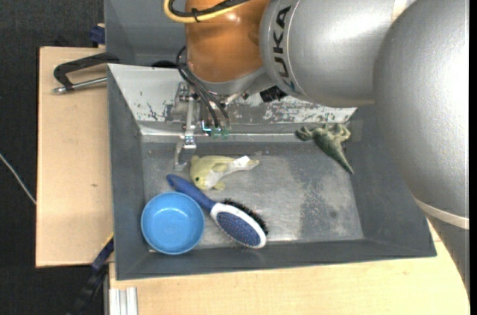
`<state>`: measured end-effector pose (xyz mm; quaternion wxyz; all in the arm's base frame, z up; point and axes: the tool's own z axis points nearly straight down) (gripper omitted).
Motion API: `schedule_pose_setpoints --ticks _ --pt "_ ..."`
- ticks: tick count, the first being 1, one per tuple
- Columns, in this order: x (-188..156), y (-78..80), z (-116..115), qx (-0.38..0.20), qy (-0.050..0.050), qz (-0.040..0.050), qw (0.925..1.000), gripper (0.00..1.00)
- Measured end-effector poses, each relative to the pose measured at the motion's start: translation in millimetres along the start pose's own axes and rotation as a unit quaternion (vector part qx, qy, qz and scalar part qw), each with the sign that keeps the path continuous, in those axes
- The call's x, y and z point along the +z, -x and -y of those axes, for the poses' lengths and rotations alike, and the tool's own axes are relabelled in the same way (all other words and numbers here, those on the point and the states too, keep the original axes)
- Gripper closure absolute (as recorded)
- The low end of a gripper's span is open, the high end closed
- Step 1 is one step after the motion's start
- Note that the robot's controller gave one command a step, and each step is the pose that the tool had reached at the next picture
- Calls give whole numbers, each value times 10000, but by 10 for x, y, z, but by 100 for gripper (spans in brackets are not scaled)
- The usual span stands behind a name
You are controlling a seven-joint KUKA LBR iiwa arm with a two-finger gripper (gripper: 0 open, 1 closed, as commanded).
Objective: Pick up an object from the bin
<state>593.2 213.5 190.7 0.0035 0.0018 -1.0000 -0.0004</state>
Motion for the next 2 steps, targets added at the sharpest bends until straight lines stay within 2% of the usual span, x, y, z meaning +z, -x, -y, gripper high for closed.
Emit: schedule_pose_setpoints --ticks 1,2 --pt "821 -268 423 -2016 -11 18 9795 0" --pt "812 -714 497 -4641 -18 272 8854 0"
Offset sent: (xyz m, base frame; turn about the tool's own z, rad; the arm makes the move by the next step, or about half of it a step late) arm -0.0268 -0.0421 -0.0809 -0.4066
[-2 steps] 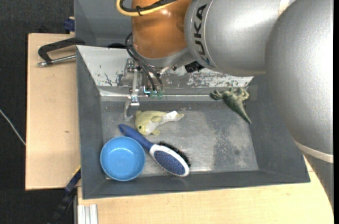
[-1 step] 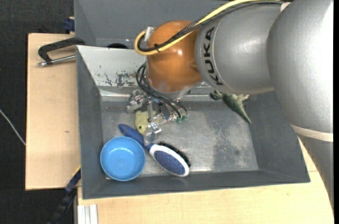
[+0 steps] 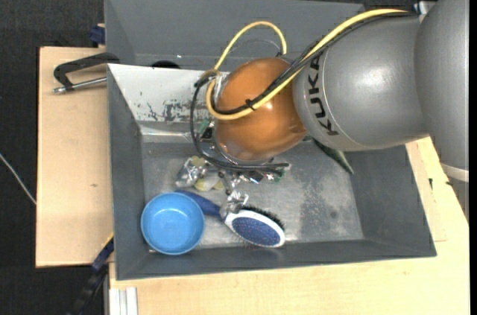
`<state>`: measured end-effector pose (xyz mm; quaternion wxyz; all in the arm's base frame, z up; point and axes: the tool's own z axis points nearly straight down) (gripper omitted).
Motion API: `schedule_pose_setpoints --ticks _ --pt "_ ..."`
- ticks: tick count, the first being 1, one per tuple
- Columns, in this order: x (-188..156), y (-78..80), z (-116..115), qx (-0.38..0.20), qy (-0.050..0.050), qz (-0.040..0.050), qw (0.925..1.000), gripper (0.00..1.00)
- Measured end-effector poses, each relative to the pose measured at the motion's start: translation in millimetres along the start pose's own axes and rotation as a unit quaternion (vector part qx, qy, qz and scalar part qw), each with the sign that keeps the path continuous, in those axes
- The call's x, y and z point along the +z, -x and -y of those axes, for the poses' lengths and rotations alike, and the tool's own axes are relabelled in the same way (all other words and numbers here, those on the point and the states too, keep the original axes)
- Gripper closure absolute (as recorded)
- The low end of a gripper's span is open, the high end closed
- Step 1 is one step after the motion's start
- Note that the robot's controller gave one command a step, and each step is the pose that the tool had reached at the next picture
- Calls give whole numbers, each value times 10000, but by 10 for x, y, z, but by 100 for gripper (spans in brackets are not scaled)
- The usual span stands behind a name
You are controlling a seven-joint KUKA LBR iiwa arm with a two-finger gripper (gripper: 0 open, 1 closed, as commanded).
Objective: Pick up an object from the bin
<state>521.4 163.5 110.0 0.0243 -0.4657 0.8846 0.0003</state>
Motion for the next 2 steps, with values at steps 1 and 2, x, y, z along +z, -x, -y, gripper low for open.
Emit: schedule_pose_setpoints --ticks 1,2 --pt "6 153 -40 -2323 139 -139 9724 0" --pt "38 175 78 -2254 79 -104 9742 0"
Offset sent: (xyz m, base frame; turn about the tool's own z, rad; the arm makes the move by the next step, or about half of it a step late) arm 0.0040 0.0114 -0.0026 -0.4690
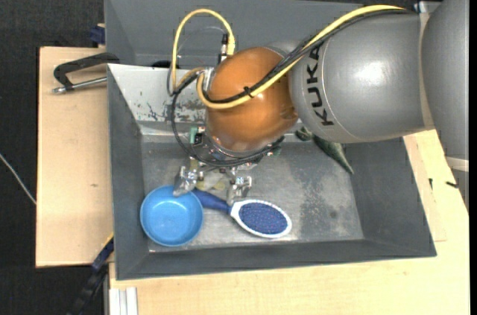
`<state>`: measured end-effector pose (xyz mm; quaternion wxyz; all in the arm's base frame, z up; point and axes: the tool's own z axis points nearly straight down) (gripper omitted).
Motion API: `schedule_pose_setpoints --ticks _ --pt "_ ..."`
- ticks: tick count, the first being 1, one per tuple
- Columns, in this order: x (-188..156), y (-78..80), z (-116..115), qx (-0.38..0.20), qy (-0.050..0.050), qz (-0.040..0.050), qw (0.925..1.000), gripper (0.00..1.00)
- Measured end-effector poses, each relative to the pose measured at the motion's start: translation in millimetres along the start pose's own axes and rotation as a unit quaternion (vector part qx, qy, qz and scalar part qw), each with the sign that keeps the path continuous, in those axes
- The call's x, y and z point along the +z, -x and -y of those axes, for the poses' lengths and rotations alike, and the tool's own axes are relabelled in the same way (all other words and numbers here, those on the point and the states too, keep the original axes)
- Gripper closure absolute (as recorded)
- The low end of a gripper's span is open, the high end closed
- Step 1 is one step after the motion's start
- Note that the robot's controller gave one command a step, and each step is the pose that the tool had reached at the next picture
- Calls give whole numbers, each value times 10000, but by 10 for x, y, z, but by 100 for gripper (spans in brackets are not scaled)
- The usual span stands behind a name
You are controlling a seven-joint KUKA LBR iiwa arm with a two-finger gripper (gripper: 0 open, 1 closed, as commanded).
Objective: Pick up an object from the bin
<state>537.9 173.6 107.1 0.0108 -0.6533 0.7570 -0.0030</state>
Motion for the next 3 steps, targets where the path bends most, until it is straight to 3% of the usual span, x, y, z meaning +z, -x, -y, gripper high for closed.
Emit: schedule_pose_setpoints --ticks 1,2,3 --pt "87 327 -234 -1505 135 -155 9884 0" --pt "86 312 -226 -1498 137 -167 9885 100" --pt "-1280 390 -490 -1547 46 -9 9879 100"
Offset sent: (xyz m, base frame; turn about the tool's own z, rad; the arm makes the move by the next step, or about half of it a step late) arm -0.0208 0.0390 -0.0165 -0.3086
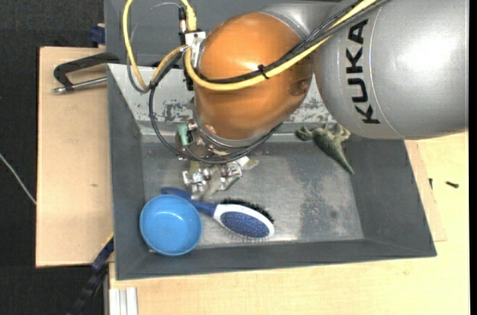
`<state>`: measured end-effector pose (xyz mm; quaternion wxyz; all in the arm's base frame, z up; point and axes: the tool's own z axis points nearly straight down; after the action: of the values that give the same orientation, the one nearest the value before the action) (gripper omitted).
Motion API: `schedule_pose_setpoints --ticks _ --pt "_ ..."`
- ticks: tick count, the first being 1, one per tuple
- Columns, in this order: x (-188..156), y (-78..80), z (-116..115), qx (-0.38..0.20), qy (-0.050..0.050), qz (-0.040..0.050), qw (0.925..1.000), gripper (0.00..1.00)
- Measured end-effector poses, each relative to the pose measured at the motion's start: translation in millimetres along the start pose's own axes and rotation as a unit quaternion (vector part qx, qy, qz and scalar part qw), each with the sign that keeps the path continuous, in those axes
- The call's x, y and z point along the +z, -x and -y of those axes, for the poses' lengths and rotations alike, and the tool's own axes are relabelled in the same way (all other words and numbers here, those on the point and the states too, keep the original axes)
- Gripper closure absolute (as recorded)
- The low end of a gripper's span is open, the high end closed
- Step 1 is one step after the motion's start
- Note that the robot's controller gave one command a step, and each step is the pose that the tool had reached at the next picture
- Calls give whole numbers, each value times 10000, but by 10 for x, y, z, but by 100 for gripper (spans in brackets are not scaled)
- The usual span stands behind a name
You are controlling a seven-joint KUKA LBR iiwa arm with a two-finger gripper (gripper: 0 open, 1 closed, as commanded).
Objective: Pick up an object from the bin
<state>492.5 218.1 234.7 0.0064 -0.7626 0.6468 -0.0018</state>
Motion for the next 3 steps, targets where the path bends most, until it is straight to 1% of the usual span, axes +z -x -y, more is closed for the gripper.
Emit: schedule_pose_setpoints --ticks 1,2,3 --pt "804 -173 43 -591 86 -19 9982 100" --pt "890 -191 269 -1208 45 -3 9927 100" --pt "887 -190 268 -1207 52 -3 9927 0"
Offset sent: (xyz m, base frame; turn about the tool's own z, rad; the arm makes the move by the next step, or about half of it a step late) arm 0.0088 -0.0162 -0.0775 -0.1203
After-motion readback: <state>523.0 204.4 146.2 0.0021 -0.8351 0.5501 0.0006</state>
